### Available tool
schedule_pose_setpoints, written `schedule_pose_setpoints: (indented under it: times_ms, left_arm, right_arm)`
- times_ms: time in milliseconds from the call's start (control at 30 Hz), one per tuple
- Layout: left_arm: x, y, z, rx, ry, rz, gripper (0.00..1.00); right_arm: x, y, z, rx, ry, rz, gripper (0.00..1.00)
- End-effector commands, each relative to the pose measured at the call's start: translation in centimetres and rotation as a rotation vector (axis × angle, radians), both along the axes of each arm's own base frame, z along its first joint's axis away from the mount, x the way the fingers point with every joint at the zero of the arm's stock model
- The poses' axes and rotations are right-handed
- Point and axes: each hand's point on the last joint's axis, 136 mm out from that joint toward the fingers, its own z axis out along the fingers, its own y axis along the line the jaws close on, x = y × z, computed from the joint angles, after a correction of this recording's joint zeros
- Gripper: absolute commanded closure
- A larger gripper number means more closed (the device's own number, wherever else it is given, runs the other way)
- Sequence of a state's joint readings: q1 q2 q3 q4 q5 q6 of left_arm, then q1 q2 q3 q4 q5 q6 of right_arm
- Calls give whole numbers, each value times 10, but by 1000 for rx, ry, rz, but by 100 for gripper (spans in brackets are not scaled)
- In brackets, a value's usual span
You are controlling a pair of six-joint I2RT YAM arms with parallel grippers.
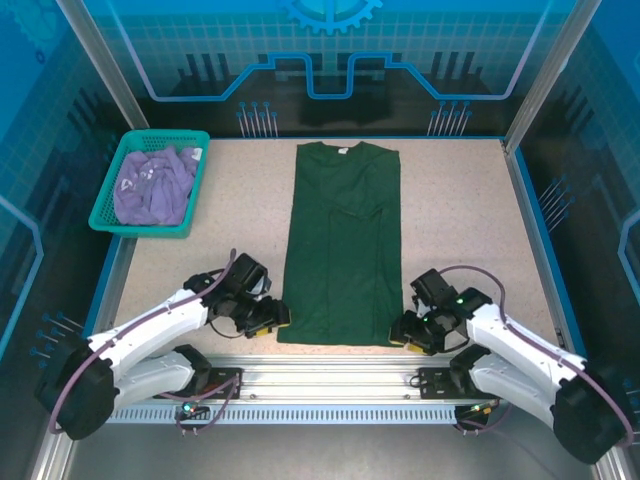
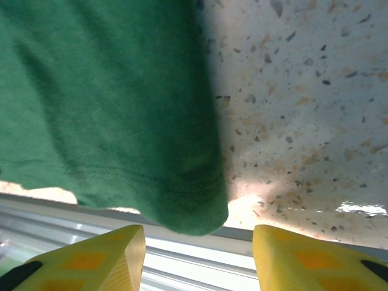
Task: Fold and stack the t-shirts
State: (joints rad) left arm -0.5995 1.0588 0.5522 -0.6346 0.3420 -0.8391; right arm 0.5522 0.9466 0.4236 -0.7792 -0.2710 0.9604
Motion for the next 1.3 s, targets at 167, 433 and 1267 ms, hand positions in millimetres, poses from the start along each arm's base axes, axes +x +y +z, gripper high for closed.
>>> schedule_pose_setpoints:
  times_ms: [167, 433, 1267]
  left_arm:
    - [1, -6, -17, -27, 11, -22, 49]
    - [-1, 2, -28, 36, 24, -53, 52]
    - [2, -6, -40, 48, 60, -75, 82]
  right_arm:
    - [22, -3, -5, -133, -26, -45, 49]
    - [27, 10, -7, -110, -21, 1, 57]
    - [25, 4, -3, -152, -7, -6, 97]
